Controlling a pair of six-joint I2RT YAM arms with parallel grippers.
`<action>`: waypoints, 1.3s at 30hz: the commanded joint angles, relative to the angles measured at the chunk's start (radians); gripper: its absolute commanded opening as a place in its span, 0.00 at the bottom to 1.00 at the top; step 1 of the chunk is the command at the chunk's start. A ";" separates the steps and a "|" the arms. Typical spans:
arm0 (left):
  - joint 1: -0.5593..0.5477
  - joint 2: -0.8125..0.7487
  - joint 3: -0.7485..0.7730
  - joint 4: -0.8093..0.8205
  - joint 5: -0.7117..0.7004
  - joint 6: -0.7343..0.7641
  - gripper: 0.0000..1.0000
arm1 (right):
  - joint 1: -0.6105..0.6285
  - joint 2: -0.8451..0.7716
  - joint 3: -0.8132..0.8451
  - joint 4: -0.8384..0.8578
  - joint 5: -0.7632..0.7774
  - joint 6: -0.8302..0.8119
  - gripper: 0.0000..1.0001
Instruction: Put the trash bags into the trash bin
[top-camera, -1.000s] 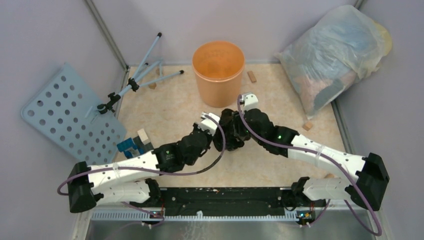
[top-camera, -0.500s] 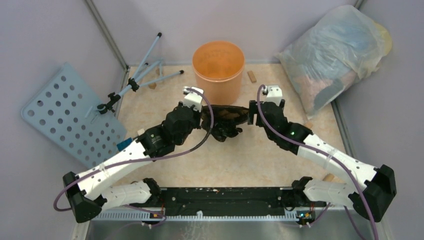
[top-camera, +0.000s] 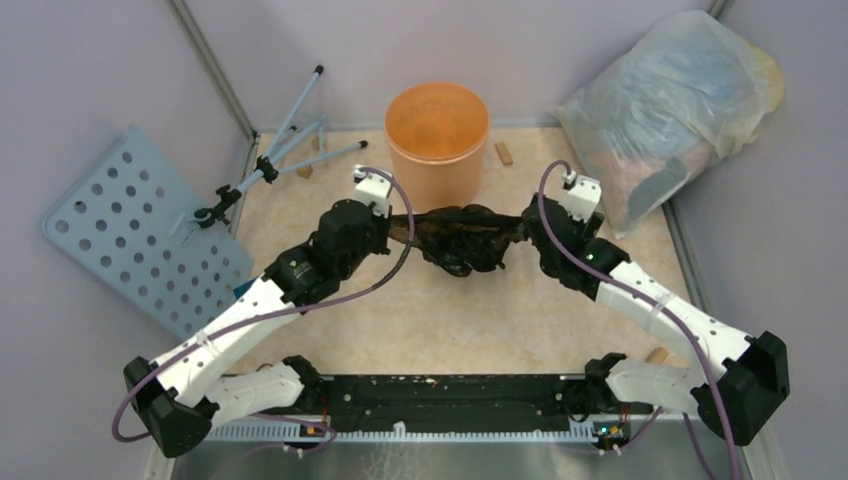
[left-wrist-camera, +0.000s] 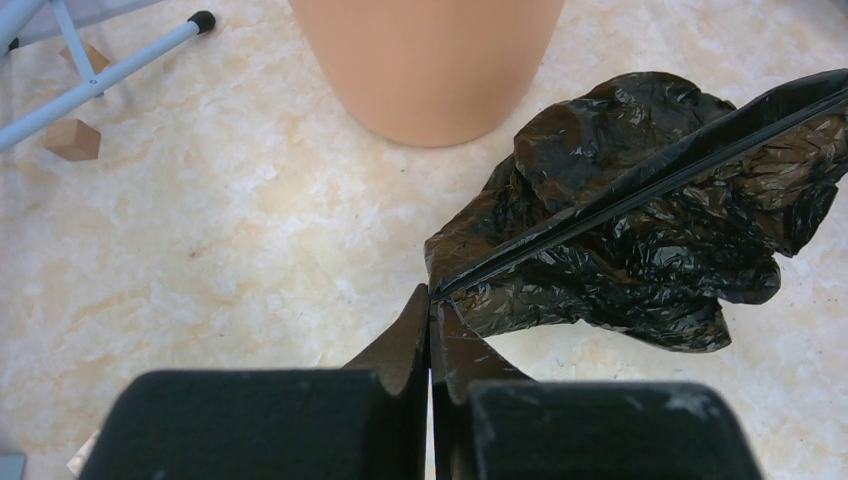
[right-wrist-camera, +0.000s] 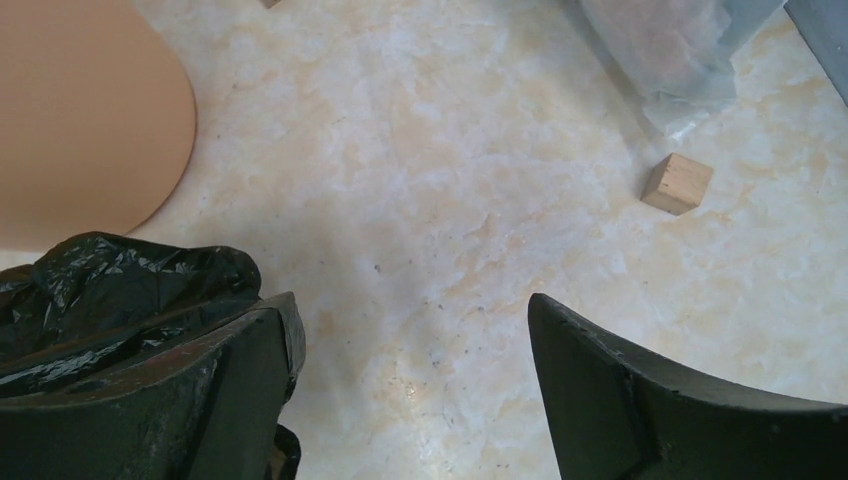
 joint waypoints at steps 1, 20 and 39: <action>0.041 -0.057 0.010 -0.013 -0.018 0.007 0.00 | -0.025 -0.002 0.016 -0.015 0.060 0.020 0.83; 0.065 -0.012 0.014 0.263 0.496 -0.161 0.00 | -0.025 -0.036 -0.259 0.658 -0.812 -0.207 0.77; 0.065 0.092 0.122 0.242 0.440 -0.190 0.00 | 0.024 -0.221 -0.469 0.778 -0.837 -0.312 0.92</action>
